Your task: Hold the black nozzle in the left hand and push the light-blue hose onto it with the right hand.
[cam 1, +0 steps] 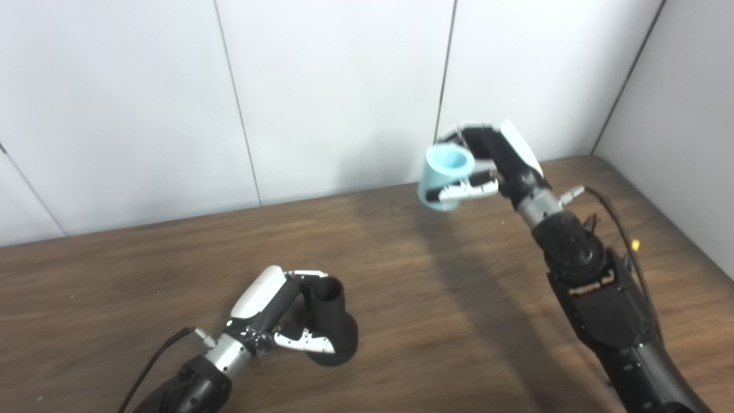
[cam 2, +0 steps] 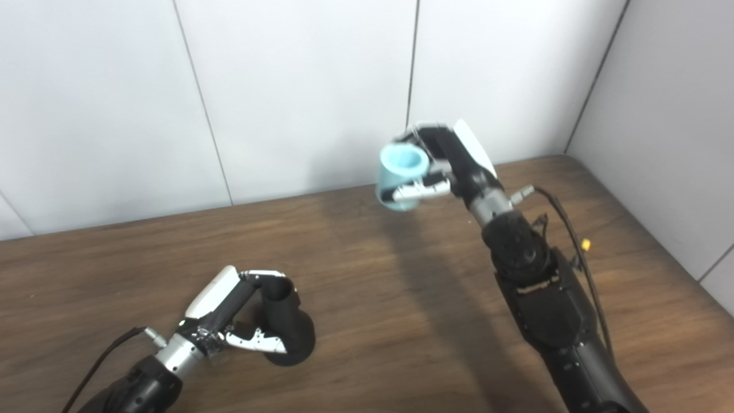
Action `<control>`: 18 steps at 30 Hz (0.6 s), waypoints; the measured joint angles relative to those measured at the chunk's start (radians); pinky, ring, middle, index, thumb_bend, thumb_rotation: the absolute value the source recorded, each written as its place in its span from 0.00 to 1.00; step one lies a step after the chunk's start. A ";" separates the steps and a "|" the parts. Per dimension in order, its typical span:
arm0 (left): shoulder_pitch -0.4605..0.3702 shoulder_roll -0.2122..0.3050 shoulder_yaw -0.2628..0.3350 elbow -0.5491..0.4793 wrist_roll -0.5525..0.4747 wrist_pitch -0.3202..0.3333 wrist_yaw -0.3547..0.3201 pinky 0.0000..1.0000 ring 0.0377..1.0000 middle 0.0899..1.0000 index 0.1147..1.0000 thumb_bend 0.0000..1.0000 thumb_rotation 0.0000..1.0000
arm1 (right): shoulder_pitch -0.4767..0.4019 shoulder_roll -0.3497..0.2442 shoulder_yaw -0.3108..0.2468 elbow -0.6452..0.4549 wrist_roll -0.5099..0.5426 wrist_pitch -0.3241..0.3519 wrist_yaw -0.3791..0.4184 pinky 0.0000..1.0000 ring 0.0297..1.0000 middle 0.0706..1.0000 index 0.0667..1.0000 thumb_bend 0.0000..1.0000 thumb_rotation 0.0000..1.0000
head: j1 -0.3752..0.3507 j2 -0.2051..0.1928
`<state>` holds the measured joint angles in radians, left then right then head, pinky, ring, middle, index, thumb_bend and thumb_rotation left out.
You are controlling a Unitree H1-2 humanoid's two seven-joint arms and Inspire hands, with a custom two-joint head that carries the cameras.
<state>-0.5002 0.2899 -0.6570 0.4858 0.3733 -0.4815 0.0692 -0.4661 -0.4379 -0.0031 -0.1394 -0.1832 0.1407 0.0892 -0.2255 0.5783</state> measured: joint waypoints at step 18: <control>-0.003 -0.033 0.017 0.010 0.035 0.001 -0.004 0.39 0.39 0.44 0.44 0.50 0.00 | -0.076 0.008 0.063 -0.153 0.065 0.210 0.228 0.31 0.35 0.41 0.46 0.53 0.00 | 0.143 0.040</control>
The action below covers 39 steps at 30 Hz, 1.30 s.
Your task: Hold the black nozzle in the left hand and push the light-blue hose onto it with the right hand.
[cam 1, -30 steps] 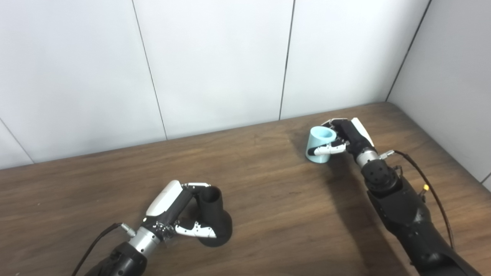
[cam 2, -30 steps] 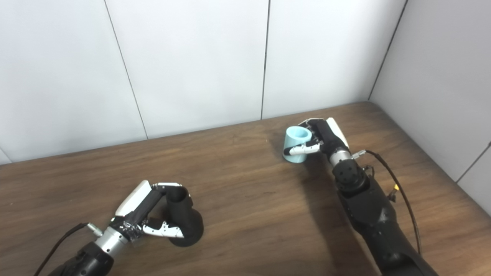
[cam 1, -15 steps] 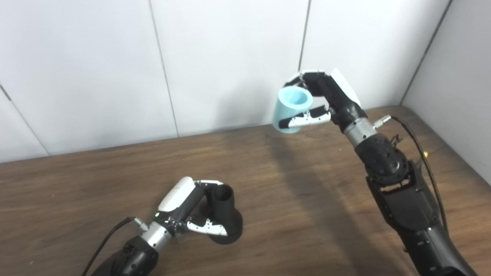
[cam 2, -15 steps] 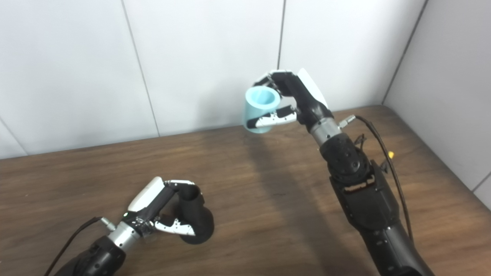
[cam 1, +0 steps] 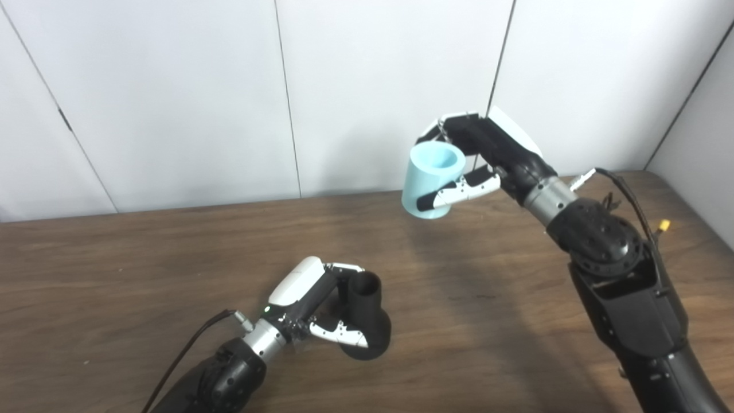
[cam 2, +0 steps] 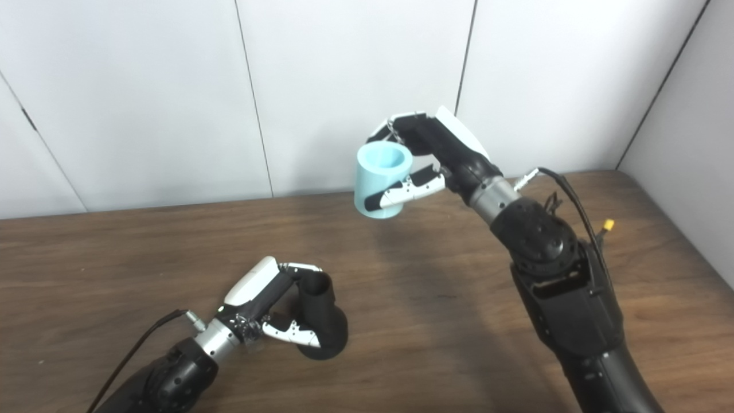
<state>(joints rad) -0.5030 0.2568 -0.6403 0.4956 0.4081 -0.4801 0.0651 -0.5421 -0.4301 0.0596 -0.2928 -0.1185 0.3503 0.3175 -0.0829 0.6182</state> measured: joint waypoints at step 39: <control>0.001 -0.023 0.032 0.013 0.023 0.001 -0.021 0.37 0.38 0.44 0.45 0.50 0.00 | 0.030 0.061 0.201 -0.065 -0.068 0.098 0.119 0.28 0.33 0.40 0.48 0.53 0.00 | 0.038 0.061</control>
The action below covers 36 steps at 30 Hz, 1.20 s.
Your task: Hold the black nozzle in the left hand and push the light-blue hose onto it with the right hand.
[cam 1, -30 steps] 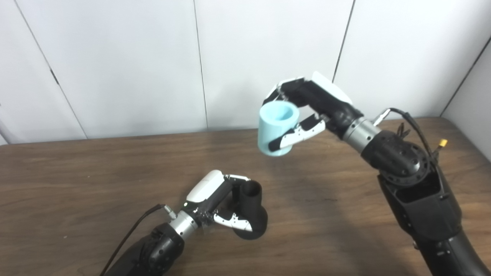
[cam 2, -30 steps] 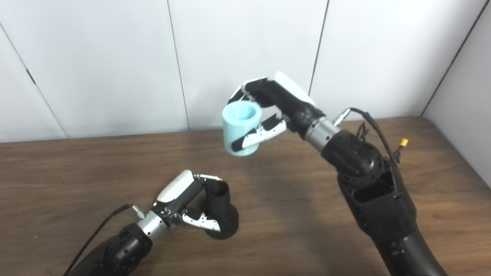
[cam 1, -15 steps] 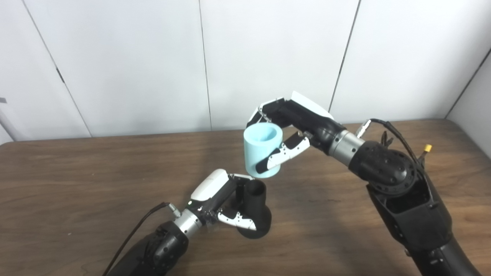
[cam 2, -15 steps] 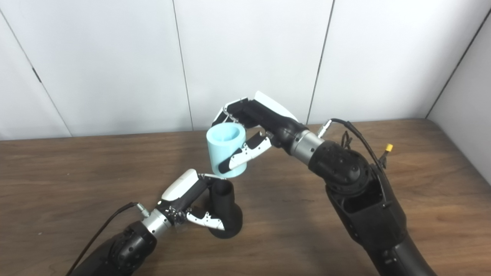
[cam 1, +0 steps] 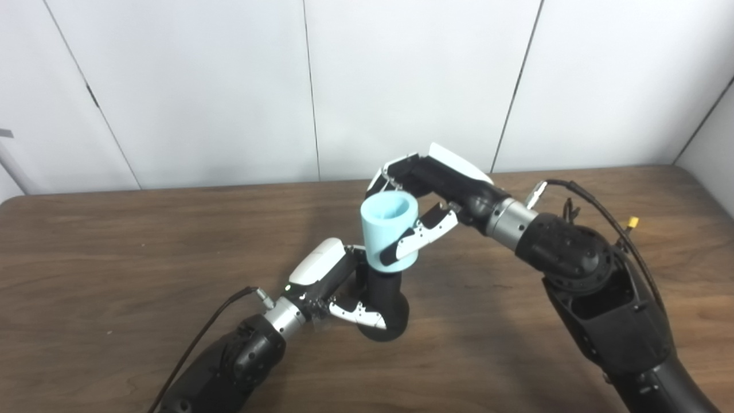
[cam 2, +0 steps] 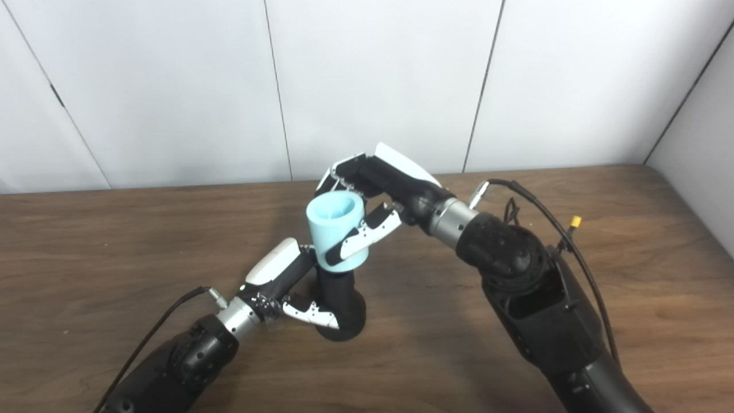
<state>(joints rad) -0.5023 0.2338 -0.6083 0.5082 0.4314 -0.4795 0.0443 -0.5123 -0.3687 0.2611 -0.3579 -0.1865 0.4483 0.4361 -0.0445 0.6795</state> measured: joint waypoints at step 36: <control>0.022 -0.004 0.012 -0.036 0.002 0.030 -0.011 0.39 0.40 0.43 0.44 0.50 0.00 | 0.093 0.000 -0.009 0.081 -0.002 -0.286 -0.064 0.29 0.33 0.40 0.47 0.53 0.00 | 0.012 0.040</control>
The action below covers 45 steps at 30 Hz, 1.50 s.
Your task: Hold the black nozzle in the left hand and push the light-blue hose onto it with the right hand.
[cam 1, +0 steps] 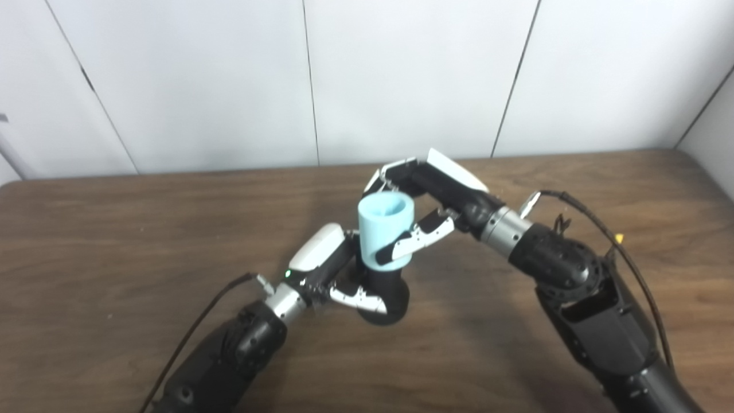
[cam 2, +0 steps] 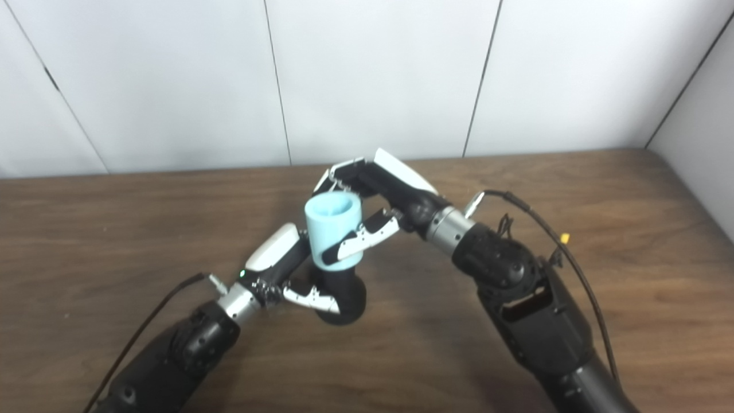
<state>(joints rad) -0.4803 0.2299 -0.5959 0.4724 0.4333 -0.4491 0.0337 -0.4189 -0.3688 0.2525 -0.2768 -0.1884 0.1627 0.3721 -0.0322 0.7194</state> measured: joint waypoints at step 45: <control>0.013 0.002 0.003 -0.021 -0.001 0.008 -0.010 0.38 0.39 0.44 0.44 0.50 0.00 | -0.101 -0.029 0.101 -0.015 -0.104 0.067 0.147 0.32 0.35 0.40 0.47 0.53 0.00 | 0.006 0.034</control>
<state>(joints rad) -0.4674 0.2320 -0.5933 0.4513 0.4322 -0.4409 0.0241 -0.5201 -0.3975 0.3532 -0.2914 -0.2919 0.2301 0.5188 -0.0261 0.7531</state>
